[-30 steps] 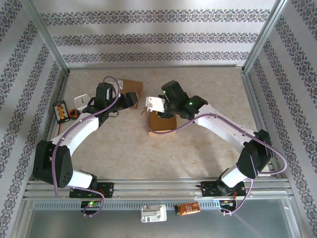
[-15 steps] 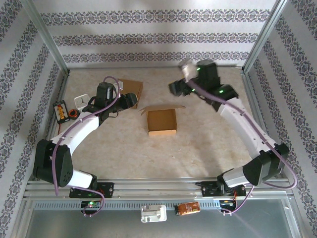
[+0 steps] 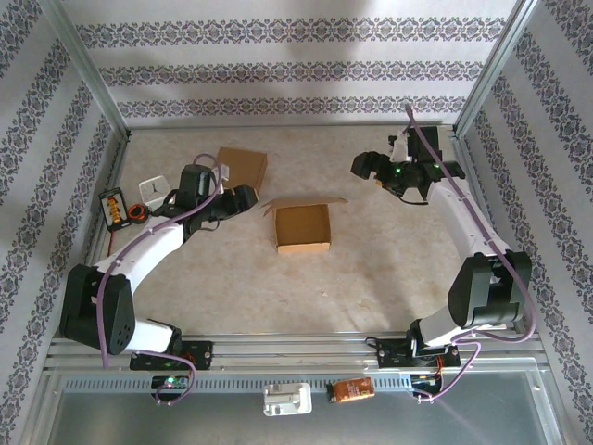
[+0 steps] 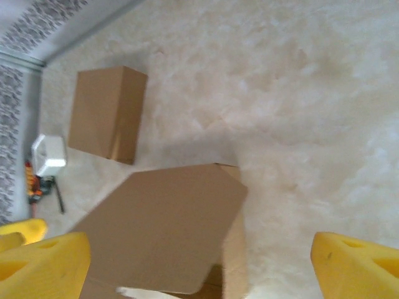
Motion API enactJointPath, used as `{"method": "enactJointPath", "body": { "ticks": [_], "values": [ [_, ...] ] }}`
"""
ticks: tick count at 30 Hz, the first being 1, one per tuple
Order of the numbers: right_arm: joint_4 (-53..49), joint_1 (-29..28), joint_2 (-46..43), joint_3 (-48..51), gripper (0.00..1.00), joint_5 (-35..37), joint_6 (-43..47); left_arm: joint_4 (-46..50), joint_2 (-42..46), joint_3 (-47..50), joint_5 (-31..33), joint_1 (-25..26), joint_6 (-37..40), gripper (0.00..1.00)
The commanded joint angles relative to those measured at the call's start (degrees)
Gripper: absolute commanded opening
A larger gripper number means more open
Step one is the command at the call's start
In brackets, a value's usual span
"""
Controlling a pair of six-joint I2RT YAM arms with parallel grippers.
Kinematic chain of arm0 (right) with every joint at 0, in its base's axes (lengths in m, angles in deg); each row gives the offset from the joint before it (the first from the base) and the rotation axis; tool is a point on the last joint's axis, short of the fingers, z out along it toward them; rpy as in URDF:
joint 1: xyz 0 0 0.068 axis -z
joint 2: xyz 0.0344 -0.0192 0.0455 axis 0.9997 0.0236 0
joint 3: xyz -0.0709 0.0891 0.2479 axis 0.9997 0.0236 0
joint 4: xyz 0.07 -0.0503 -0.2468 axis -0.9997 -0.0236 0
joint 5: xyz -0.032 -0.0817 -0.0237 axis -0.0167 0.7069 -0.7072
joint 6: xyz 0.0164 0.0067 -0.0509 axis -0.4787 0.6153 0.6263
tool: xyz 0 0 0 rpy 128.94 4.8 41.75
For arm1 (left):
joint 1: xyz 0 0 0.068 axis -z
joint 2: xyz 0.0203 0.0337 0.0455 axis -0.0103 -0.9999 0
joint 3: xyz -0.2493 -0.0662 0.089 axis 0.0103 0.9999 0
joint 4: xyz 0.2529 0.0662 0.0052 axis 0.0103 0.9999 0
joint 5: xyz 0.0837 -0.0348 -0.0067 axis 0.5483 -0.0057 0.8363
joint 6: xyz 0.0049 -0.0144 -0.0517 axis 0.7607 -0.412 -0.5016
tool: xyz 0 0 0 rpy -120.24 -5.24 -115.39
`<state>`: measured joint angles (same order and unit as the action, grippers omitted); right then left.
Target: Fold the paper box
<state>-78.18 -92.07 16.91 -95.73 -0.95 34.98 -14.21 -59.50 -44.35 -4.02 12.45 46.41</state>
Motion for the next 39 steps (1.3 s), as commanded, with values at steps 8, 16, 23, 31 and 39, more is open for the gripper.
{"method": "enactJointPath", "body": {
  "ticks": [8,16,23,31,39],
  "values": [
    [-0.46,1.89,-7.72,12.29,0.89,-7.19,47.45,13.3,14.58,2.28,-4.27,4.43,44.42,0.74],
    [5.62,-5.54,-10.05,18.15,0.95,-7.71,61.54,8.86,12.38,4.3,-4.25,9.8,50.23,0.87],
    [6.67,-9.88,-2.16,11.5,0.83,-0.49,46.93,5.5,3.48,1.45,4.5,12.93,46.2,0.89],
    [6.95,-13.98,3.62,7.31,0.6,11.53,33.45,-0.85,-0.79,1.2,11.29,13.06,36.86,0.78],
    [6.25,-16.06,4.95,4.32,0.53,12.93,29.2,2.31,-5.35,-4.91,13.06,13.13,28.72,0.66]
  ]
}}
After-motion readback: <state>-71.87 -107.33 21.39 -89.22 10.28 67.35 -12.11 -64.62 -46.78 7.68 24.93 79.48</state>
